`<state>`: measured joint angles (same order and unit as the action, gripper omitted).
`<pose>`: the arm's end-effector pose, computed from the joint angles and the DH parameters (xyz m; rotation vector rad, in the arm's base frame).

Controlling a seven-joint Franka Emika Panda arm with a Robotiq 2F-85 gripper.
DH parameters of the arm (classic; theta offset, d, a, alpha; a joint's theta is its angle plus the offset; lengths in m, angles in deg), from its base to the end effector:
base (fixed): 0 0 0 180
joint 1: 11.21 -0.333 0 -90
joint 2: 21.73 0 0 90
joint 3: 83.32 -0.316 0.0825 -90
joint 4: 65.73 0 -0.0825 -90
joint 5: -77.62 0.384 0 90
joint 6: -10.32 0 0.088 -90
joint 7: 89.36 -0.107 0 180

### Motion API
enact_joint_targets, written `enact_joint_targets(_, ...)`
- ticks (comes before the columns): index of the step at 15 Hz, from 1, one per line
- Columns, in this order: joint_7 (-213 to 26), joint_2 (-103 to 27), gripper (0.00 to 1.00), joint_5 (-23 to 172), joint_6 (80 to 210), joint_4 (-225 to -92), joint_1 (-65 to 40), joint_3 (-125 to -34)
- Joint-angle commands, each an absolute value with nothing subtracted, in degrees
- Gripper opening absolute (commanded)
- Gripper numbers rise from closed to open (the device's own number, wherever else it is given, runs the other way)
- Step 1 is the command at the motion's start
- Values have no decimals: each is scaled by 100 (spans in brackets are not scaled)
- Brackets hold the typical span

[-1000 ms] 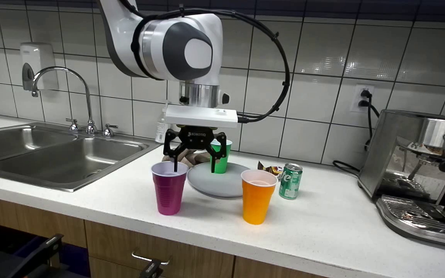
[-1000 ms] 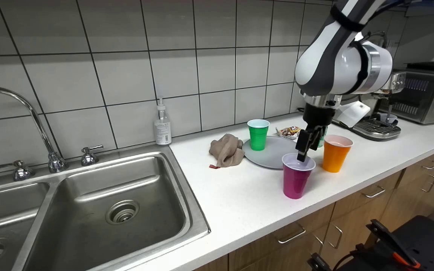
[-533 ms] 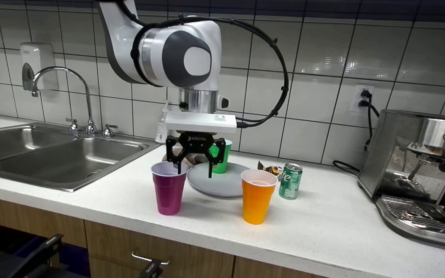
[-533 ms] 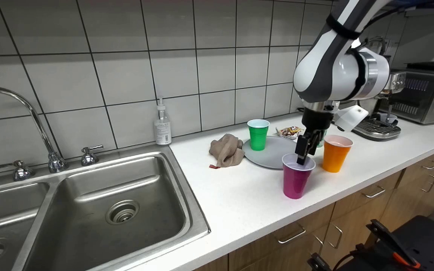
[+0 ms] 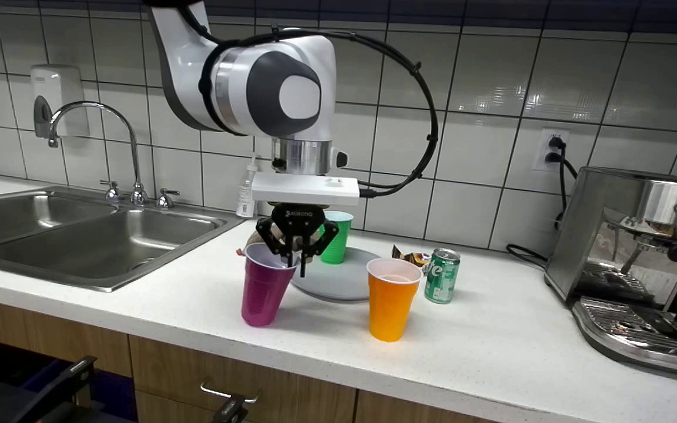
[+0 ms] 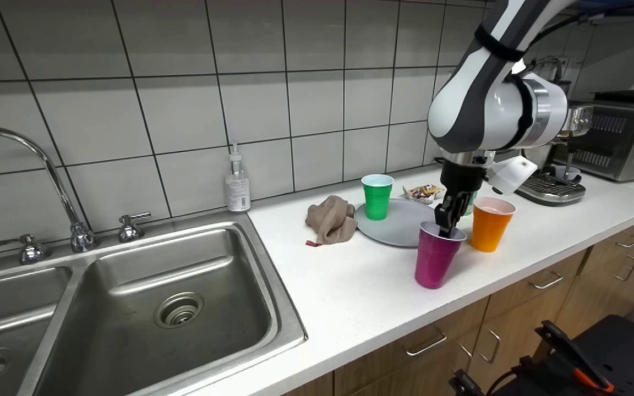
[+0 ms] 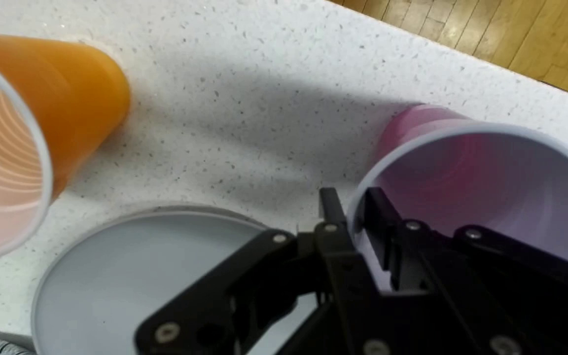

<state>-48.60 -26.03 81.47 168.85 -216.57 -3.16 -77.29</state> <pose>0.4224 -0.1096 0.2267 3.0653 0.6284 0.0965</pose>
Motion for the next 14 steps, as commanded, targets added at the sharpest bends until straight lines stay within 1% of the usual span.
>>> enact_joint_targets(1,-5064,-2616,0,7977,16993,-21669,-316,-7766)
enact_joint_targets(3,-5034,-2575,2,8019,16941,-21661,-328,-7785)
enact_joint_targets(4,-4995,-2534,0,8053,16894,-21663,-339,-7798)
enact_joint_targets(5,-4962,-2497,1,8084,16886,-21667,-351,-7808)
enact_joint_targets(14,-4558,-2126,1,8903,16126,-21472,-424,-7952)
